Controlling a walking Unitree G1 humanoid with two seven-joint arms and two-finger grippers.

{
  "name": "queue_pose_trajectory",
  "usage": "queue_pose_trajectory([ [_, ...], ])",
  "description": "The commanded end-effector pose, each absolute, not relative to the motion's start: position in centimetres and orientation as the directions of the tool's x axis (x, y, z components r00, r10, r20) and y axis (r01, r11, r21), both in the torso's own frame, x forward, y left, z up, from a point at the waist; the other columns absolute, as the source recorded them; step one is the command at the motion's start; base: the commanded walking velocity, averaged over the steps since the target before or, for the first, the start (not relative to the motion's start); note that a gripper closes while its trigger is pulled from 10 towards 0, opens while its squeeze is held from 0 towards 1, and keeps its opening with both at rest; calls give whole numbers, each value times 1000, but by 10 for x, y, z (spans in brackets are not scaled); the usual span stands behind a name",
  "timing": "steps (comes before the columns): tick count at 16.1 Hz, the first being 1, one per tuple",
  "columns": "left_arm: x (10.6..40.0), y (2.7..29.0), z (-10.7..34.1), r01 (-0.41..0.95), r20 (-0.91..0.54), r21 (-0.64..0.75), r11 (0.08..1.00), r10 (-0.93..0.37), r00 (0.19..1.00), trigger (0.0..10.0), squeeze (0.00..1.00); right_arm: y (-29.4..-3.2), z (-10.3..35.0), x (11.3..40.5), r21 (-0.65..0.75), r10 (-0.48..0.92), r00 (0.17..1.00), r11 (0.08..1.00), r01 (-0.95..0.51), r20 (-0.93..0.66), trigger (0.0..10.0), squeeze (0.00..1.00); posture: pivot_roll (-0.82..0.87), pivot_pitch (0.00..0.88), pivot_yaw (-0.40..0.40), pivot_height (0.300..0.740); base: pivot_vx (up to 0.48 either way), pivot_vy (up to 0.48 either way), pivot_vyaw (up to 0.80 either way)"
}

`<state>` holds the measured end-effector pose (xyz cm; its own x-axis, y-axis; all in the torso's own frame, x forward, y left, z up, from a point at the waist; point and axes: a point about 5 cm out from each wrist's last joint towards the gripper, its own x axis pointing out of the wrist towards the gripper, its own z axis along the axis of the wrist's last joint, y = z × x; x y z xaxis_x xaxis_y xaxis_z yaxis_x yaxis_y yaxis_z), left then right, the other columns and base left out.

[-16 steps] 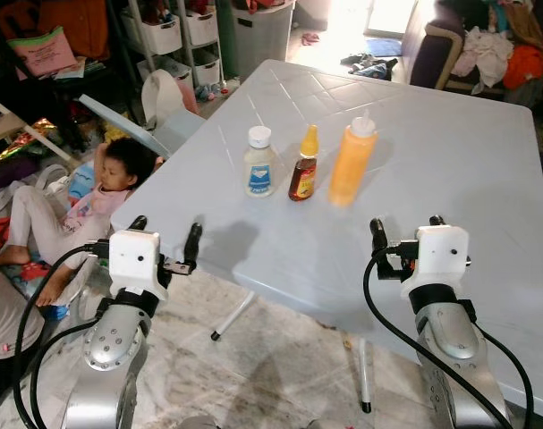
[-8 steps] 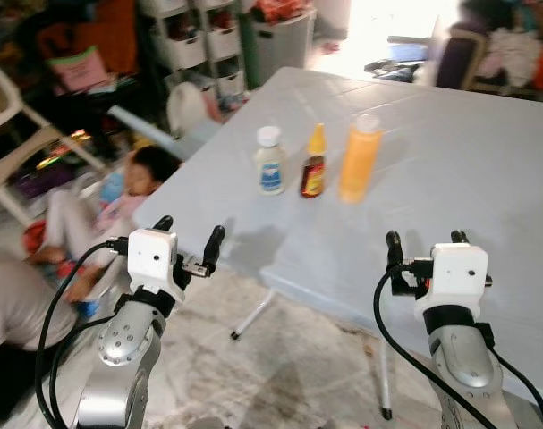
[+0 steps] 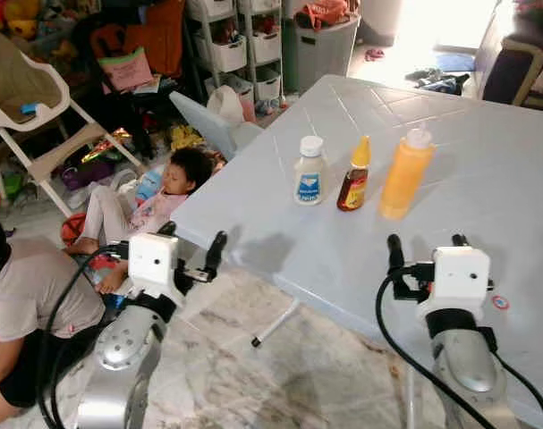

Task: Restocking fridge

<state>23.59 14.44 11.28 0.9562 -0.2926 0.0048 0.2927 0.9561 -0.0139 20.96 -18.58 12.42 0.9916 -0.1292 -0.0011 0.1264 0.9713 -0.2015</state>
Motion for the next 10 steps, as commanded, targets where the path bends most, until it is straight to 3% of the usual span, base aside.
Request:
queue_pose_trajectory([
  [1, 237, 147, 118, 289, 20, 2, 957, -289, 957, 10000, 0, -183, 130, 211, -186, -112, 994, 976, 113, 17, 10000, 0, -97, 0, 69, 740, 326, 0, 0],
  [3, 237, 145, 118, 293, 21, -2, 956, -293, 956, 10000, 0, -182, 129, 212, -173, -108, 994, 979, 108, 7, 10000, 0, -99, 0, 65, 740, 336, 0, 0],
  [10, 237, 143, 117, 296, 18, -17, 955, -295, 955, 10000, 0, -183, 129, 213, -174, -98, 995, 980, 96, -1, 10000, 0, -102, 0, 58, 740, 304, 0, -800],
])
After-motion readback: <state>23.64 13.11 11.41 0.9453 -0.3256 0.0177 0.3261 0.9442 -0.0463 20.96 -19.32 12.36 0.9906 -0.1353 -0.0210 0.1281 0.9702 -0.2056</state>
